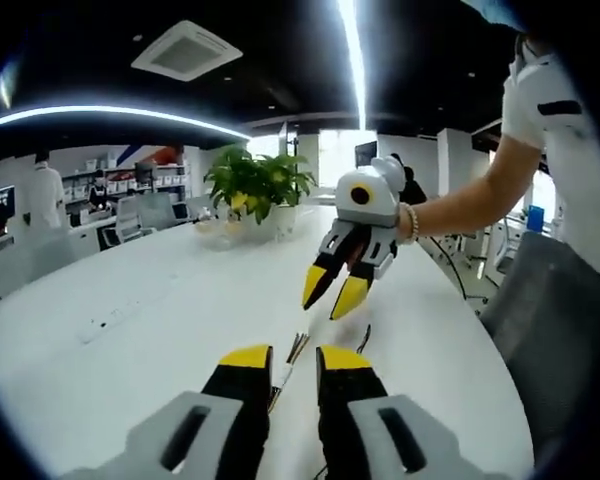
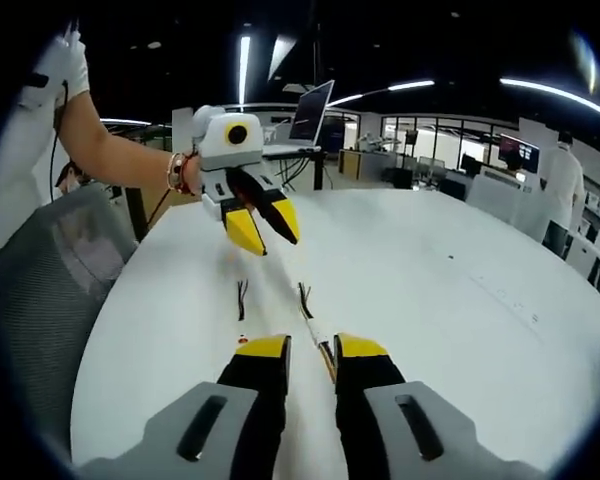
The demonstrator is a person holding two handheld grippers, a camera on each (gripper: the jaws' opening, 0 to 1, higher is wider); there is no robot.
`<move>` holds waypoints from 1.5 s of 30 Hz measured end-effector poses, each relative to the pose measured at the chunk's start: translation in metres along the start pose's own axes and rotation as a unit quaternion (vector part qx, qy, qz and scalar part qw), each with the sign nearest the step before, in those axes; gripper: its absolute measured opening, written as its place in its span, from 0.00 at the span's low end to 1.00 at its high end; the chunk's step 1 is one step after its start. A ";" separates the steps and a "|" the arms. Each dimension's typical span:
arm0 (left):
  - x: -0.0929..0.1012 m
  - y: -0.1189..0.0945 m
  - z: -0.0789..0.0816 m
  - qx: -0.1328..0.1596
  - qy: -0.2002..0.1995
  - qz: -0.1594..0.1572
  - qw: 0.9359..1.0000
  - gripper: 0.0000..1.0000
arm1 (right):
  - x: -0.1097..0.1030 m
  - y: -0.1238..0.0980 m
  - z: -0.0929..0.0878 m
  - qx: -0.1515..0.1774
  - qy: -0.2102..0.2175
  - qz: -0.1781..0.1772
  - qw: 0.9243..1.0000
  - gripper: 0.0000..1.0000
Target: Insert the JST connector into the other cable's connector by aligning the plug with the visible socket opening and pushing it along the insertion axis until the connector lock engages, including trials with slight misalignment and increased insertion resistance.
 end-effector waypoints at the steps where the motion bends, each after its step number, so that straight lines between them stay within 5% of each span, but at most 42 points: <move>1: 0.002 0.000 0.000 0.001 -0.001 -0.001 1.000 0.11 | -0.001 0.000 -0.001 -0.001 0.000 0.000 1.000 0.14; 29: 0.038 0.014 -0.047 -0.071 0.000 -0.046 0.996 0.13 | -0.023 0.022 -0.041 -0.066 -0.021 0.039 0.997 0.12; 45: 0.043 0.015 -0.054 -0.076 -0.013 -0.049 0.996 0.13 | -0.022 0.026 -0.054 -0.077 -0.018 0.041 0.996 0.11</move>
Point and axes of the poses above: the point that each gripper's makers call its tool centre point, and the gripper's own axes: y roughly forward along the fingers, x roughly to its right, z roughly out of its top, the point moved 6 cm from there along -y, roughly backward along the fingers, and after that the axes turned 15 degrees about y, right-handed, at the moved point
